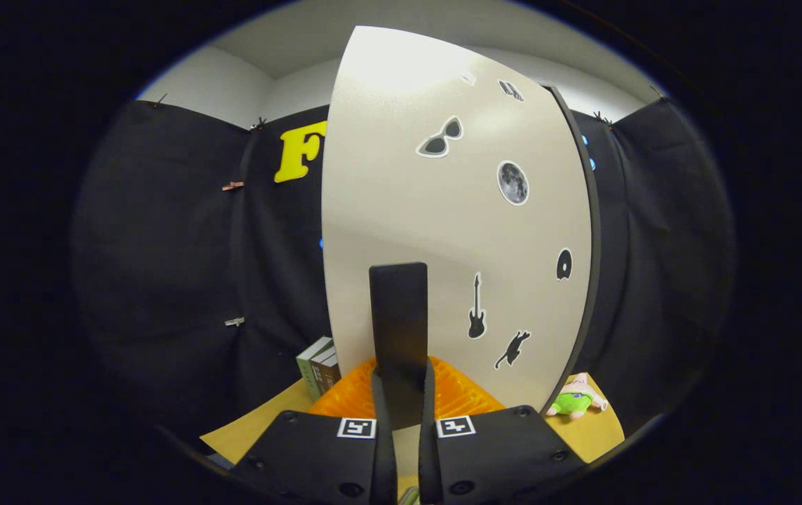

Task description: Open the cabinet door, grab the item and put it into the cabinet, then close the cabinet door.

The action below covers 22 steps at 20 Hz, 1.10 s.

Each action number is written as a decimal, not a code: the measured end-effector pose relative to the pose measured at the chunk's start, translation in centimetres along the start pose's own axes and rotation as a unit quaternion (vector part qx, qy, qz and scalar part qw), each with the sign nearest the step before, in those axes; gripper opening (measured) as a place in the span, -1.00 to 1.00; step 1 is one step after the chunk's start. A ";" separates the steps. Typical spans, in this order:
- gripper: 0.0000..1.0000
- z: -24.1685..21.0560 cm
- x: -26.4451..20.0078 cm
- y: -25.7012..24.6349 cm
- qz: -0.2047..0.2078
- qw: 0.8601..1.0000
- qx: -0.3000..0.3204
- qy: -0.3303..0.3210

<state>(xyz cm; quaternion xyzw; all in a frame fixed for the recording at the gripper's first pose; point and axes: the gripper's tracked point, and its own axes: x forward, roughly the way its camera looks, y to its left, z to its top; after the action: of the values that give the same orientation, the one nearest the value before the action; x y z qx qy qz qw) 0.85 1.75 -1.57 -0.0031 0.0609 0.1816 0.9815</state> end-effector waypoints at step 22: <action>-0.71 0.8 -10.9 -13.4 -0.102 0.994 0.004 -0.035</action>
<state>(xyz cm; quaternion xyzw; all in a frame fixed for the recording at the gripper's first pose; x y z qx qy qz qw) -4.34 -14.65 0.27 0.0012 0.0268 0.0807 0.9964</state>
